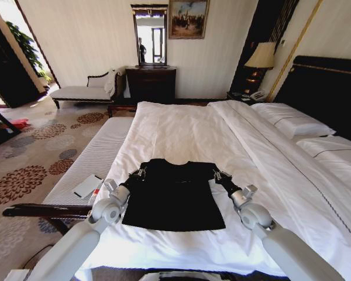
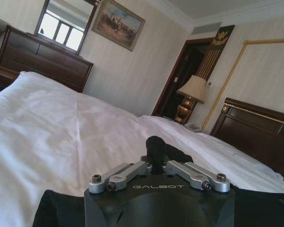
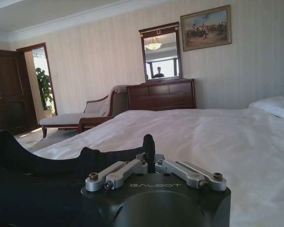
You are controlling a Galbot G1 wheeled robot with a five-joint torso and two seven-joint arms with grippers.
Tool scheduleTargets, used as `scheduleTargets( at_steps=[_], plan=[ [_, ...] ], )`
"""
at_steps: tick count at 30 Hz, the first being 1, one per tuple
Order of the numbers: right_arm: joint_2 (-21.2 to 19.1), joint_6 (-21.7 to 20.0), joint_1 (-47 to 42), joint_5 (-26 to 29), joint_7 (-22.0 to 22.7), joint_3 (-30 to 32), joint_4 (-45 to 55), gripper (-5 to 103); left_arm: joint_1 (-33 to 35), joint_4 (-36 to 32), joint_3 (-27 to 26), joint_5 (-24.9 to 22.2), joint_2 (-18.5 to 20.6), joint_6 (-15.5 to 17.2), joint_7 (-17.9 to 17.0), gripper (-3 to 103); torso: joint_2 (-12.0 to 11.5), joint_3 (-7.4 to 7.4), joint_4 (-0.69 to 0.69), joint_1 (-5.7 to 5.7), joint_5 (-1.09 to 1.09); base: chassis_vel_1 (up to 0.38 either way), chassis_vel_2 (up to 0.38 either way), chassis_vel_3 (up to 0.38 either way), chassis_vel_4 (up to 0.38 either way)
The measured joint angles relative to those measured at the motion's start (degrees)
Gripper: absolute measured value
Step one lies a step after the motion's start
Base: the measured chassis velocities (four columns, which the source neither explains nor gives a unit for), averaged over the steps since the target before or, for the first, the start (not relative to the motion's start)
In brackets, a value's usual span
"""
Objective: Fold the clothes on the bed.
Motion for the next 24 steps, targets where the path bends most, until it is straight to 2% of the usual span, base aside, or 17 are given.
scheduleTargets(
  at_steps=[9,17,24],
  plan=[
    [0.91,0.71,-4.97,-2.61,0.13,2.17,2.13,1,3.88,-0.69,-1.08,1.78,0.61,-1.15,0.38,1,0.00,0.01,-0.01,0.01,-0.01,0.000,0.000,0.000,0.000],
    [3.25,2.05,-8.94,-6.88,-0.20,1.61,1.82,1,10.42,-1.31,-2.17,4.41,-0.12,-1.80,-0.18,1,-0.01,0.01,0.01,0.01,0.01,0.000,0.000,0.000,0.000],
    [4.55,2.72,-11.43,-8.96,-0.27,1.62,1.70,1,11.94,-2.00,-2.57,4.96,0.16,-2.04,-0.17,1,-0.01,0.01,-0.01,0.01,0.00,0.000,0.000,0.000,0.000]
  ],
)
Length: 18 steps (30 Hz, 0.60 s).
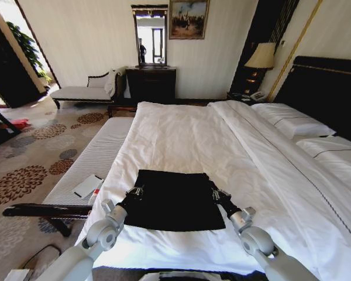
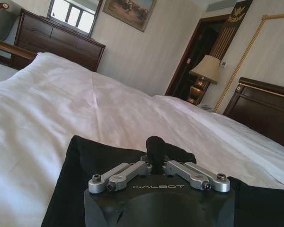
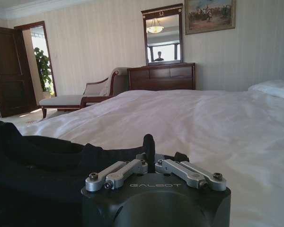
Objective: Fold the clothes on the bed.
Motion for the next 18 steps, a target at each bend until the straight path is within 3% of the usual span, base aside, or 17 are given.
scheduleTargets(
  at_steps=[9,18],
  plan=[
    [1.24,1.31,-4.32,-2.13,-0.63,1.36,1.01,1,6.13,-1.06,-2.13,3.13,-1.48,-1.08,1.00,1,0.00,0.00,0.01,0.00,0.00,0.000,0.000,0.000,0.000],
    [2.96,2.21,-5.33,-3.54,-1.18,0.77,-0.96,1,6.67,1.27,-1.71,5.34,-3.77,-1.72,1.13,1,0.00,0.00,0.01,0.00,0.00,0.000,0.000,0.000,0.000]
  ],
)
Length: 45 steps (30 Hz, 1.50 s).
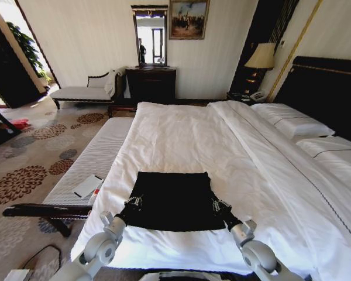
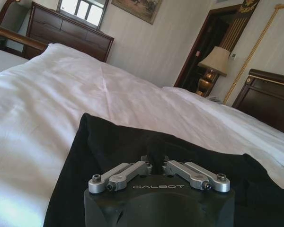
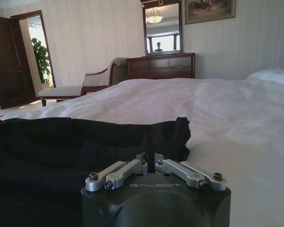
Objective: Fold the clothes on the bed.
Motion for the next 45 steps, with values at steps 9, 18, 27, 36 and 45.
scheduleTargets(
  at_steps=[9,18,27,36,45],
  plan=[
    [0.67,0.54,-1.40,-0.80,-0.13,-0.20,-0.72,5,0.81,1.27,0.15,2.15,-1.11,0.48,-1.12,4,0.00,0.00,0.00,0.00,0.00,0.000,0.000,0.000,0.000],
    [0.98,0.46,-5.01,-1.37,0.28,0.54,2.36,43,2.31,-1.19,-0.22,3.92,-0.73,1.26,-1.62,37,0.00,0.00,0.00,0.00,0.00,0.000,0.000,0.000,0.000],
    [0.62,-0.58,-7.17,0.68,1.86,3.27,8.16,70,5.61,-4.22,-4.54,6.18,-0.33,0.55,-1.46,65,0.00,0.00,0.00,0.00,0.00,0.000,0.000,0.000,0.000],
    [-3.90,-11.30,2.18,15.75,4.72,5.50,9.51,99,-0.77,-2.22,-5.88,5.05,1.30,2.19,-4.13,99,0.00,0.01,0.00,0.01,0.00,0.000,0.000,0.000,0.000],
    [-9.34,-20.79,16.13,27.31,7.93,2.52,2.62,100,-13.89,5.53,-1.56,-1.01,4.47,8.16,-4.90,100,-0.01,0.02,0.00,0.01,0.00,0.000,0.000,0.000,0.000]
  ],
)
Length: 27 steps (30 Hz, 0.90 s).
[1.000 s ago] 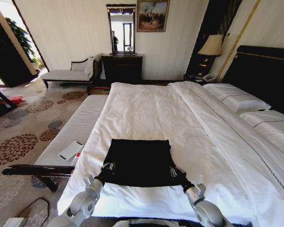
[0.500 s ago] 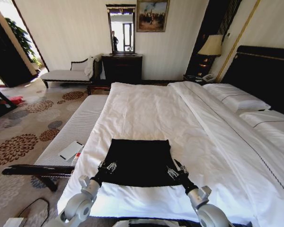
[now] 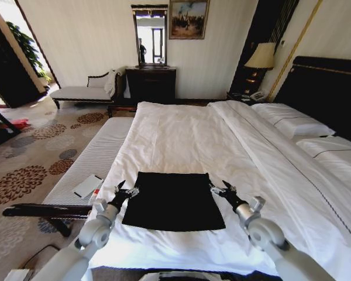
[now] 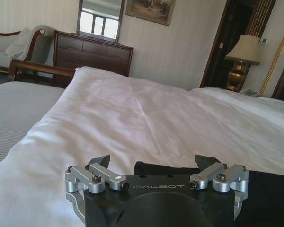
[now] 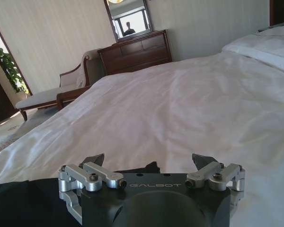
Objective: Fold the clothes on the bed.
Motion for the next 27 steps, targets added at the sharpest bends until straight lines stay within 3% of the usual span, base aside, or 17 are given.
scheduleTargets(
  at_steps=[6,17,27],
  plan=[
    [-1.56,-1.58,7.29,2.73,0.64,-3.38,-5.30,100,-7.76,7.65,2.43,-4.81,0.34,2.55,2.29,100,0.00,-0.01,0.00,0.00,0.01,0.000,0.000,0.000,0.000],
    [-1.62,-3.76,10.83,4.40,-0.57,-4.70,-9.47,100,-18.97,18.99,9.00,-10.38,-2.40,5.62,4.93,100,0.00,-0.02,-0.01,0.00,0.01,0.000,0.000,0.000,0.000],
    [-1.23,-3.74,11.86,4.04,1.20,-5.40,-10.14,100,-22.55,22.46,13.80,-12.04,-3.47,6.10,6.35,96,0.00,-0.02,0.01,-0.01,0.01,0.000,0.000,0.000,0.000]
  ],
)
